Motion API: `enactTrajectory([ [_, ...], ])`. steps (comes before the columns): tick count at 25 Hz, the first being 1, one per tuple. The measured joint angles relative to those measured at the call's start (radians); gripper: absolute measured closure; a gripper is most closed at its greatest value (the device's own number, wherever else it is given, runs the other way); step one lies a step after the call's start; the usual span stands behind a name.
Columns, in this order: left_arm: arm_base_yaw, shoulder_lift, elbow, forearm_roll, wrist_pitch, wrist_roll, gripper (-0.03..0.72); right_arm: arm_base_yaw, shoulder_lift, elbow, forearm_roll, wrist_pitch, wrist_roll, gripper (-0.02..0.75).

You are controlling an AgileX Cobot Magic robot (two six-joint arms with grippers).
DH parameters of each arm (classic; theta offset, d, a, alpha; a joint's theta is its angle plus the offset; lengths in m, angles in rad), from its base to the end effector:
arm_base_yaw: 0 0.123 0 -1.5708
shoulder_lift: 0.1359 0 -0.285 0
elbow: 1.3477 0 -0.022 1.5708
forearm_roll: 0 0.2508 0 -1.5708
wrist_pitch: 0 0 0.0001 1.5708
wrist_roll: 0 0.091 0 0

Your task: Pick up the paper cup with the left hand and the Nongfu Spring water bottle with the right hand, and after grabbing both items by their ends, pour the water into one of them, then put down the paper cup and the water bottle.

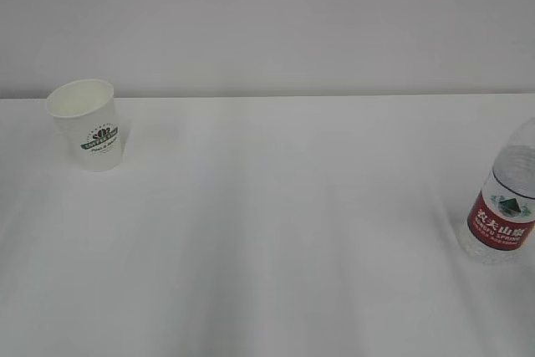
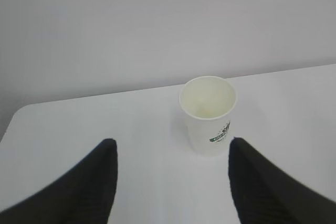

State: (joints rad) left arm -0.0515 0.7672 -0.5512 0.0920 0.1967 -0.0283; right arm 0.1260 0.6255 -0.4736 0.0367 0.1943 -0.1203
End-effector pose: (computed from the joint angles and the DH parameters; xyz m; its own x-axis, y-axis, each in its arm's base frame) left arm 0.1612 -0.0067 0.3073 -0.3159 0.0782 -0.9456 0.0541 0.9965 0.0644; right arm 0.1322 0.0174 0.3020 -0.2419 -0.1155 -0.9634 -0.1534 0.9850 -0.0796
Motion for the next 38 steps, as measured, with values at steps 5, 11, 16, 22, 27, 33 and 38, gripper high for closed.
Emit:
enactTrajectory([
  [5, 0.0, 0.064, 0.002, 0.029, -0.066, 0.0, 0.202, 0.0, 0.026, 0.062, 0.0, -0.14, 0.0, 0.188],
  [11, 0.0, 0.156, 0.101, 0.023, -0.271, 0.002, 0.202, 0.0, 0.027, 0.133, 0.0, -0.23, 0.0, 0.188],
  [16, 0.0, 0.213, 0.134, -0.019, -0.363, 0.002, 0.202, 0.0, 0.029, 0.17, 0.0, -0.282, -0.002, 0.188],
  [22, 0.0, 0.314, 0.184, -0.1, -0.469, 0.002, 0.202, 0.0, 0.057, 0.174, 0.0, -0.284, -0.002, 0.188],
  [27, 0.0, 0.407, 0.274, -0.158, -0.623, -0.046, 0.202, 0.0, 0.091, 0.189, 0.0, -0.306, -0.002, 0.188],
  [33, -0.026, 0.54, 0.366, -0.15, -0.816, -0.127, 0.202, 0.0, 0.098, 0.224, -0.005, -0.367, -0.002, 0.188],
  [38, -0.09, 0.73, 0.507, -0.144, -1.099, -0.131, 0.202, 0.0, 0.098, 0.23, -0.015, -0.368, -0.006, 0.188],
])
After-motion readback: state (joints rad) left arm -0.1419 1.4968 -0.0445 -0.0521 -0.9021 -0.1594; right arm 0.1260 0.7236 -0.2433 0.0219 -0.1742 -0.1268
